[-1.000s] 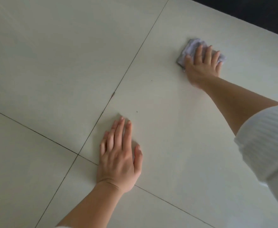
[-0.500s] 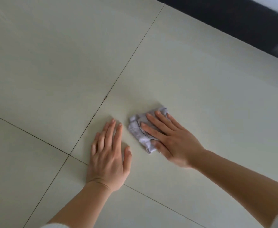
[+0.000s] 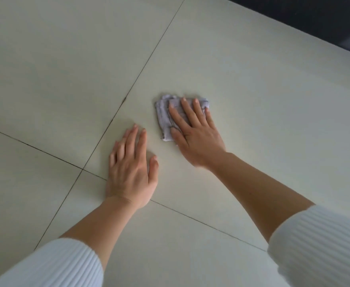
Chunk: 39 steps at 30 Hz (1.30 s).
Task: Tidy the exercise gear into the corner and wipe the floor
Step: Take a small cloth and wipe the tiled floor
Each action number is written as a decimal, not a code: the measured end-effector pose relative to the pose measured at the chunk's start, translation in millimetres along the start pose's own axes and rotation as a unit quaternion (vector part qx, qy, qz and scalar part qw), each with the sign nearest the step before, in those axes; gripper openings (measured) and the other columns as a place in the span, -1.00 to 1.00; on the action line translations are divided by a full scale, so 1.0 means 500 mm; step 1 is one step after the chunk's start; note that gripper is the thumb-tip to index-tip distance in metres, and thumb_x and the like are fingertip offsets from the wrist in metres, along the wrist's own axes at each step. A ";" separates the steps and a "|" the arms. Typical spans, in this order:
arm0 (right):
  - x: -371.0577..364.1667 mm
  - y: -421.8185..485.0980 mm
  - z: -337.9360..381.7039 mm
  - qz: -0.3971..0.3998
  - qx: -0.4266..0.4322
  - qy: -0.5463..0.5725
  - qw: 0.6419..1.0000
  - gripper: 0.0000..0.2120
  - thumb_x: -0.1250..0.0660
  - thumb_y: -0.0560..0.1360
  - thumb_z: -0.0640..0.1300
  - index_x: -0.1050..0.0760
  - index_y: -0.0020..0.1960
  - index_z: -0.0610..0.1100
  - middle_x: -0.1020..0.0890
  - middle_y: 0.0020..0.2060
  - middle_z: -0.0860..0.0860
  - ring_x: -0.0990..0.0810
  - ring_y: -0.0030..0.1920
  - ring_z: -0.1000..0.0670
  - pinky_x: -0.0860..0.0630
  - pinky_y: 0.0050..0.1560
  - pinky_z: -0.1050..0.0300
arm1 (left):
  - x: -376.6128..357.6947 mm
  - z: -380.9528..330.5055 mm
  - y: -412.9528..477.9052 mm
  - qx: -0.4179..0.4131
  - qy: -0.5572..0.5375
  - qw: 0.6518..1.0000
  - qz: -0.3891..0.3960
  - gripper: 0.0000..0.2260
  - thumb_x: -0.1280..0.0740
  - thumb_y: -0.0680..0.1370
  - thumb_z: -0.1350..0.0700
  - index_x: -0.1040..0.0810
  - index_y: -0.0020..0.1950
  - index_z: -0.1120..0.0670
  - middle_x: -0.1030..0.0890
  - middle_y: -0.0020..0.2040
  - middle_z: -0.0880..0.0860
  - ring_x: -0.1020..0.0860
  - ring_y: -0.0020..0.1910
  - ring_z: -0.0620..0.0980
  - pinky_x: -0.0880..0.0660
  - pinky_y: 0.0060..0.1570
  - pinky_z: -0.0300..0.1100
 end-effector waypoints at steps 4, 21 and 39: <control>-0.025 -0.090 0.033 0.029 0.015 -0.012 0.999 -0.43 0.36 0.52 0.19 0.35 0.50 0.13 0.26 0.54 0.04 0.36 0.51 -0.05 0.38 0.48 0.01 | 0.000 -0.001 -0.002 -0.007 -0.012 1.000 -0.006 -0.44 0.00 0.54 -0.06 -0.17 0.50 0.13 -0.15 0.54 0.10 -0.15 0.47 0.12 -0.11 0.40 0.04; -0.144 -0.626 0.031 0.042 0.102 -0.059 0.992 -0.49 0.09 0.63 0.15 -0.07 0.55 0.06 -0.17 0.53 0.00 -0.13 0.52 -0.11 -0.03 0.43 -0.04 | 0.002 0.008 -0.238 -0.047 -0.014 0.999 0.004 -0.52 -0.21 0.60 0.10 -0.23 0.46 0.26 -0.18 0.48 0.31 -0.11 0.48 0.29 -0.09 0.43 0.16; -0.184 -0.624 0.165 -0.040 -0.059 0.047 0.996 -0.44 0.12 0.60 0.06 0.04 0.57 -0.08 -0.04 0.55 -0.08 0.12 0.53 -0.20 0.19 0.48 -0.14 | 0.090 0.005 -0.336 -0.050 0.216 0.917 0.333 -0.42 0.09 0.63 -0.15 0.27 0.54 0.03 0.28 0.54 0.07 0.18 0.54 -0.01 0.19 0.46 0.04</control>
Point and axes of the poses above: each hand's wrist, its own y-axis towards the middle knuckle, its own x-axis out of the back of the hand, z = x × y, the point moved 3 cm from there along y, towards the middle knuckle
